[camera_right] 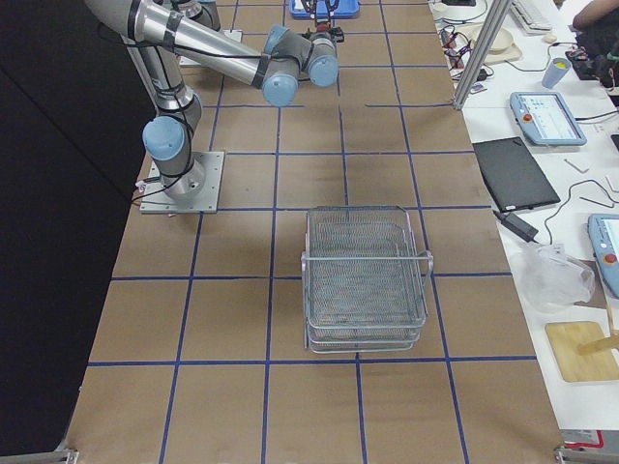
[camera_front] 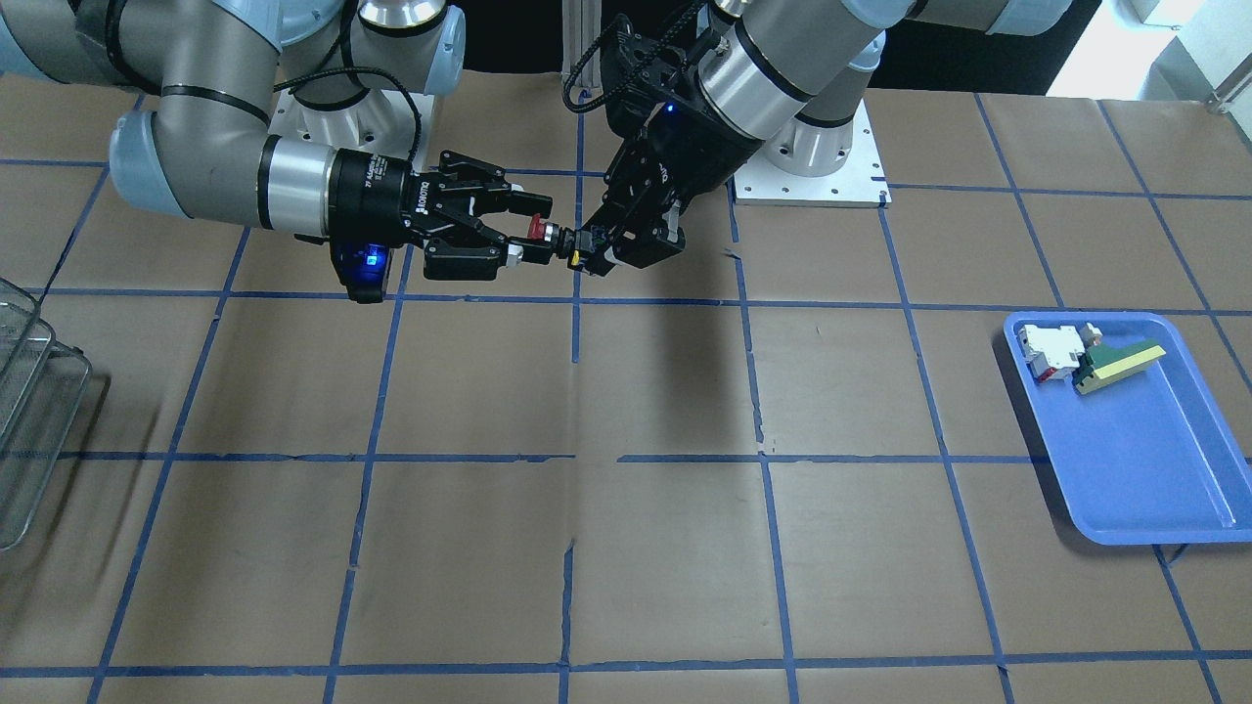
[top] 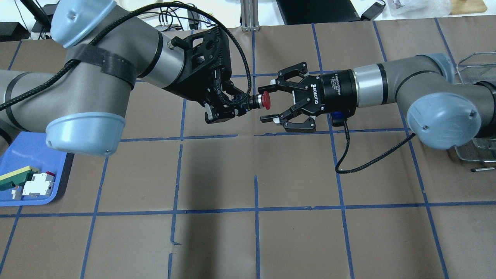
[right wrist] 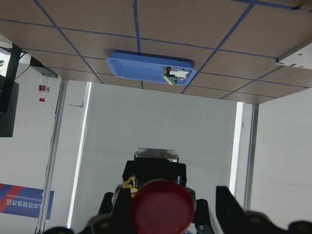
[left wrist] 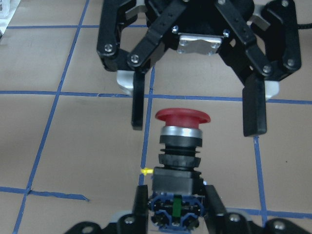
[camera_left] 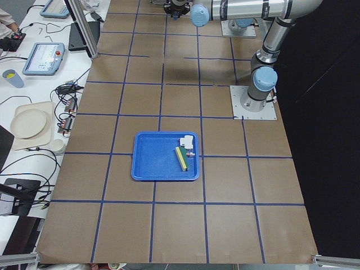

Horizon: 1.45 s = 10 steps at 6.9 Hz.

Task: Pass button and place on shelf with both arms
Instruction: 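Close the right gripper around the red button cap, then open the left gripper and pull it back while the right gripper holds the button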

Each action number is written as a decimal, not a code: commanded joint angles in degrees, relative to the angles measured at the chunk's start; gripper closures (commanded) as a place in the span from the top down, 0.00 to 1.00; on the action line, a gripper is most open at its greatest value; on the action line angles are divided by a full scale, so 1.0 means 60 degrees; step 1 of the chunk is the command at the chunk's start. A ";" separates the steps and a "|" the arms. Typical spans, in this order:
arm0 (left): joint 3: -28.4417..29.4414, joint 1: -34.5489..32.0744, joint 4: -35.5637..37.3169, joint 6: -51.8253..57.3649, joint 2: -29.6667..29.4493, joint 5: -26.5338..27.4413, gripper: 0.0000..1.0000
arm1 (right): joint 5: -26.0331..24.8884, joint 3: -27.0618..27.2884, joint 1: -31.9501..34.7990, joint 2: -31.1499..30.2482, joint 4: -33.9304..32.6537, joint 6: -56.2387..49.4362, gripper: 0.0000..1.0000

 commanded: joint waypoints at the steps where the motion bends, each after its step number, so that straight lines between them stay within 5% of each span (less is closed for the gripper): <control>1: -0.0010 -0.0006 0.0004 0.0004 -0.0010 0.0000 0.41 | 0.0079 -0.0004 0.0002 0.0001 0.0032 -0.0015 0.15; 3: -0.0010 -0.0006 0.0004 0.0033 0.0005 0.0000 0.44 | 0.0094 -0.0034 -0.0042 0.0001 0.0046 0.0000 0.08; 5: -0.0025 -0.0021 -0.0039 -0.0113 0.0034 0.0101 1.00 | 0.0094 -0.0063 -0.0072 0.0001 0.0061 0.0000 0.07; 7: -0.0025 -0.0006 -0.0054 -0.0128 0.0063 0.0132 1.00 | -0.0036 -0.0150 -0.0115 0.0015 0.0061 0.0058 0.06; 8: -0.0025 0.0153 -0.0185 -0.0128 0.0194 0.0175 1.00 | -0.1009 -0.0528 -0.0188 0.0015 -0.0069 -0.0014 0.06; 10: 0.0208 0.0882 -0.0230 -0.1538 -0.0153 0.1924 1.00 | -0.3484 -0.1727 -0.0248 0.0015 -0.0071 -0.0320 0.07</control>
